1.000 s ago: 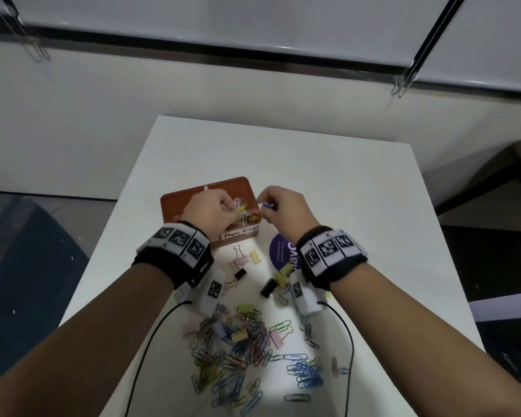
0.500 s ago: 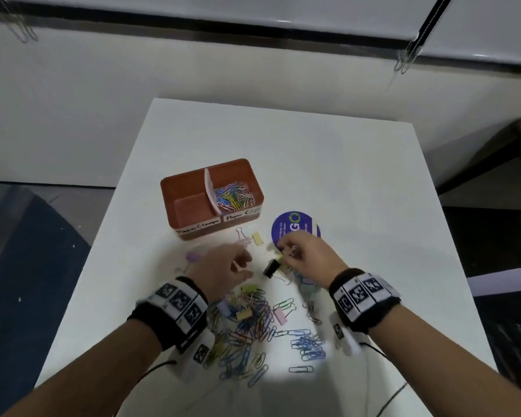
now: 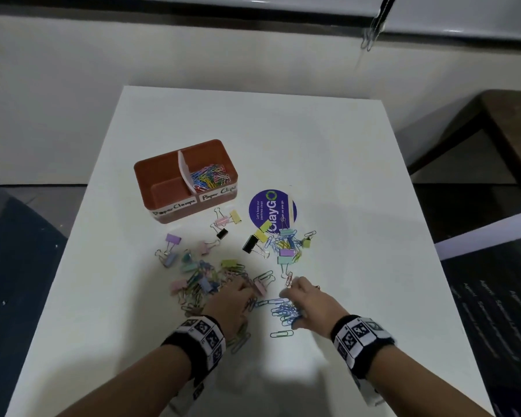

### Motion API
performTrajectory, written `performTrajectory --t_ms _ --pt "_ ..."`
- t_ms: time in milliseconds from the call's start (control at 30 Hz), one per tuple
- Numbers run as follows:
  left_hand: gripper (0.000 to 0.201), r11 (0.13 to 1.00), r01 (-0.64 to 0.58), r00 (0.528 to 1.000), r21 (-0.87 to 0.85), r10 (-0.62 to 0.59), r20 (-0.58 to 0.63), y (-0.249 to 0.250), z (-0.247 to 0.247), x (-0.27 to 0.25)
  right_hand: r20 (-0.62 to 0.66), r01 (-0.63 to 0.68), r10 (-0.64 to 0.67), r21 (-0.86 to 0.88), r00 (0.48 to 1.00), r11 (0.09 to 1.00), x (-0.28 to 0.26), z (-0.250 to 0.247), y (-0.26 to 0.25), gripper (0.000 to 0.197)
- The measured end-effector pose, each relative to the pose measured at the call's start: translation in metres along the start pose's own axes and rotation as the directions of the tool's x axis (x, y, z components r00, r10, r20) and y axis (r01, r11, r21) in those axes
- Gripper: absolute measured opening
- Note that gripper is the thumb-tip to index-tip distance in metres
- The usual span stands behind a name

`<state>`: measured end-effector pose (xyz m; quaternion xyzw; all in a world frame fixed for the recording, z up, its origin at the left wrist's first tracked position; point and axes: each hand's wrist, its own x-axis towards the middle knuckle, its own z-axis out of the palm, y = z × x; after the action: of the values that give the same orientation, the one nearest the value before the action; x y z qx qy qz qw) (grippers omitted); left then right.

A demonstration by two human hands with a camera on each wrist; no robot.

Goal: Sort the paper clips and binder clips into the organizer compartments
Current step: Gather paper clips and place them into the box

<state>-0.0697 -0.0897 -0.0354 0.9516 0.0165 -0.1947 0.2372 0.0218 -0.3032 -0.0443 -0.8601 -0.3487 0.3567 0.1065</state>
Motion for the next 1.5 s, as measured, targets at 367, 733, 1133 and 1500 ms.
performTrajectory --t_ms 367,733,1133,1500 --pt "0.045 0.992 -0.002 0.995 -0.128 -0.011 -0.099 -0.020 -0.002 0.011 -0.096 -0.044 0.056 0.117 0.994 0.992 0.018 0.009 -0.002 0.014" --pt "0.037 0.987 0.025 0.997 -0.161 -0.037 -0.070 -0.019 -0.005 0.023 -0.113 -0.022 0.018 -0.035 0.993 0.999 0.019 0.004 -0.009 0.012" --pt "0.018 0.997 0.045 0.999 -0.065 -0.043 0.026 -0.016 -0.011 0.031 -0.121 0.006 -0.020 -0.119 0.992 0.993 0.020 0.000 -0.014 0.015" --pt "0.019 0.995 0.052 0.998 -0.086 -0.048 0.049 -0.012 -0.017 0.030 -0.072 -0.015 0.017 0.021 0.997 1.000 0.018 -0.024 -0.019 0.019"
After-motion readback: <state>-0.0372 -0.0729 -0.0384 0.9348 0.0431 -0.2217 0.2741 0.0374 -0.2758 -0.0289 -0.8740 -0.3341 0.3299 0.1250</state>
